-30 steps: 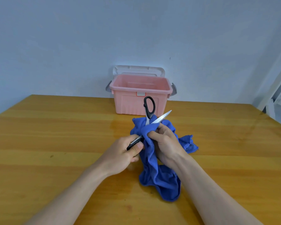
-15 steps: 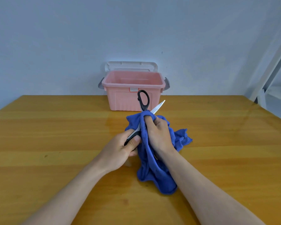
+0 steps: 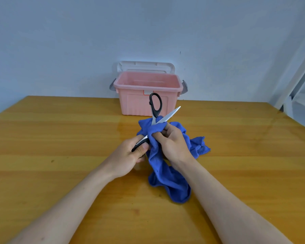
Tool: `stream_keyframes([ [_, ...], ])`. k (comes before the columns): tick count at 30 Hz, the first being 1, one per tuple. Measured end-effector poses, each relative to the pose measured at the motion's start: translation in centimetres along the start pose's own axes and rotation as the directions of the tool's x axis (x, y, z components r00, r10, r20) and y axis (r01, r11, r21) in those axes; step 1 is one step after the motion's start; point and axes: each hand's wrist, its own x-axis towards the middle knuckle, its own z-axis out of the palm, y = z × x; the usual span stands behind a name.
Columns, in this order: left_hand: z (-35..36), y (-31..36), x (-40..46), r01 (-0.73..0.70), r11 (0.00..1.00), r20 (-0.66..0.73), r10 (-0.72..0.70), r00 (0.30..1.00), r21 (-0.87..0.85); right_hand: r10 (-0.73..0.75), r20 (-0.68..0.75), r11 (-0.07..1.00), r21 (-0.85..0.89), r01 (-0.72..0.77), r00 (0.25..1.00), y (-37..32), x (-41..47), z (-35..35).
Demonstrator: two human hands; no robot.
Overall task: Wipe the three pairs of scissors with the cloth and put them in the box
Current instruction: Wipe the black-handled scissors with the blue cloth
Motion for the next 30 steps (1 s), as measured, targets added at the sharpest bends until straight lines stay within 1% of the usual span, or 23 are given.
stream_keyframes([
  [4,0.5,-0.1,0.1,-0.033,0.999,0.009,0.034,0.999,-0.007,-0.039,-0.134,0.998,-0.058,0.032,0.99,-0.1,-0.6,0.8],
  [6,0.7,-0.5,0.2,-0.035,0.999,0.005,0.035,0.999,-0.006,-0.051,-0.161,0.997,-0.072,0.04,0.986,-0.3,-0.7,1.0],
  [8,0.8,-0.9,0.1,-0.015,1.0,0.007,0.015,1.0,-0.018,-0.01,-0.132,0.994,-0.113,-0.005,0.991,-0.6,-0.5,0.8],
  [9,0.8,-0.9,0.3,0.005,0.999,0.009,-0.005,1.0,-0.032,0.026,-0.095,0.992,-0.123,-0.037,0.995,-0.8,-0.1,0.5],
  [11,0.4,-1.4,0.1,0.071,0.994,0.001,-0.071,0.997,-0.08,0.098,-0.006,0.989,-0.109,-0.098,0.995,-0.8,0.3,0.3],
  [14,-0.1,-1.8,0.1,0.136,0.984,0.02,-0.134,0.991,-0.115,0.127,0.087,0.991,-0.058,-0.122,0.988,-0.2,0.4,-0.3],
  [17,-0.1,-1.8,0.2,0.143,0.988,0.059,-0.14,0.988,-0.06,0.103,0.068,0.993,0.051,-0.106,0.992,0.7,-0.2,-0.8],
  [19,0.0,-1.7,0.2,0.144,0.988,0.069,-0.14,0.988,-0.048,0.09,0.041,0.991,0.092,-0.093,0.995,1.1,-0.3,-0.9],
  [24,0.5,-1.0,0.1,0.119,0.993,0.102,-0.118,0.988,-0.012,0.071,-0.084,0.997,0.044,-0.068,0.994,1.3,-0.3,-0.3],
  [26,0.5,-1.0,0.1,0.128,0.991,0.107,-0.124,0.987,-0.028,0.075,-0.088,0.996,0.051,-0.07,0.993,1.2,-0.3,0.0],
  [30,0.0,-1.2,0.1,0.158,0.984,0.109,-0.149,0.983,-0.077,0.106,-0.031,0.99,0.102,-0.103,0.994,1.3,0.0,0.2],
])
